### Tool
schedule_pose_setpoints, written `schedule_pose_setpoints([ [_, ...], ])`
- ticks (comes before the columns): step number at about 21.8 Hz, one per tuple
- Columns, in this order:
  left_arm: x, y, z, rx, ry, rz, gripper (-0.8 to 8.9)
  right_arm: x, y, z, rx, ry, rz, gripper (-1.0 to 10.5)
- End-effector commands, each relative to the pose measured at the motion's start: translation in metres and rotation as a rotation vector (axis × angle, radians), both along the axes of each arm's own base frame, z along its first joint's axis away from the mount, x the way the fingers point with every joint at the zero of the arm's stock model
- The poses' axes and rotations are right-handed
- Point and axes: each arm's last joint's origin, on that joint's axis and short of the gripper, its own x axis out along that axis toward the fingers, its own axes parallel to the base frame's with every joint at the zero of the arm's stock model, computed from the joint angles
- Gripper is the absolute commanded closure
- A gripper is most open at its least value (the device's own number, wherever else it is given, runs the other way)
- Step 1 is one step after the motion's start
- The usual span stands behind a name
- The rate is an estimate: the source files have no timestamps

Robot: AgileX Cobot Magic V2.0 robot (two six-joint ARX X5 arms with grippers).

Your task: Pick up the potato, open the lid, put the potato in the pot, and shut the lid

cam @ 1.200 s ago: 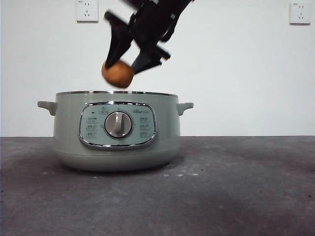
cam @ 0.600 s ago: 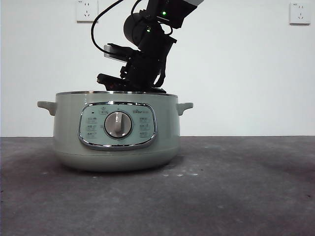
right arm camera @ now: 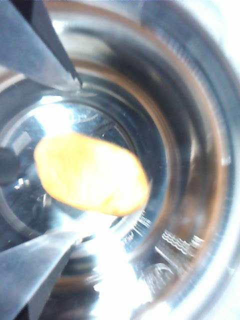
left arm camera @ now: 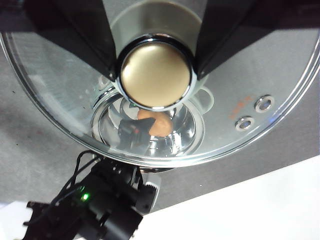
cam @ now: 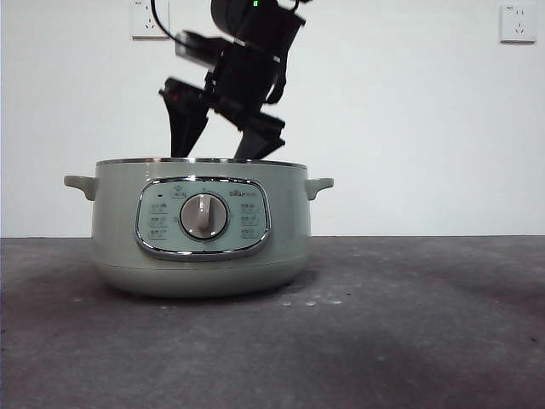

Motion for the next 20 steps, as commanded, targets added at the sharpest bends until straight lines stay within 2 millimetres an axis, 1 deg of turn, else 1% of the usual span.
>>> schedule_pose_setpoints([
  [1,-0.004,0.000,0.006,-0.018,-0.057,-0.007,8.20,-0.011,-0.008,0.031,0.029,-0.030,0.003,4.8],
  [2,-0.004,0.000,0.006,-0.019,-0.057,-0.008,8.20,-0.017,-0.017,0.045,0.037,-0.032,-0.001,4.8],
  [6,-0.002,0.000,0.009,-0.032,-0.081,-0.013,8.20,-0.042,-0.048,0.087,0.056,0.014,0.002,4.8],
  [8,0.002,-0.001,0.009,-0.030,-0.079,-0.012,8.20,-0.053,-0.063,0.101,0.035,0.027,0.005,4.8],
  [10,0.006,-0.001,0.008,-0.030,-0.071,-0.012,8.20,-0.068,-0.075,0.113,0.006,0.056,0.029,4.8],
  [14,0.018,-0.005,0.007,-0.028,-0.054,-0.035,8.20,-0.092,-0.107,0.143,0.100,0.066,0.054,4.8],
  [15,0.021,-0.006,0.007,-0.028,-0.047,-0.042,8.20,-0.101,-0.116,0.149,0.103,0.057,0.046,4.8],
  [17,0.029,-0.009,0.006,-0.027,-0.044,-0.053,8.20,-0.121,-0.135,0.153,0.094,0.058,0.026,4.8],
  [20,0.046,-0.014,0.007,-0.029,-0.055,-0.073,8.20,-0.162,-0.168,0.145,0.065,0.084,0.006,4.8],
])
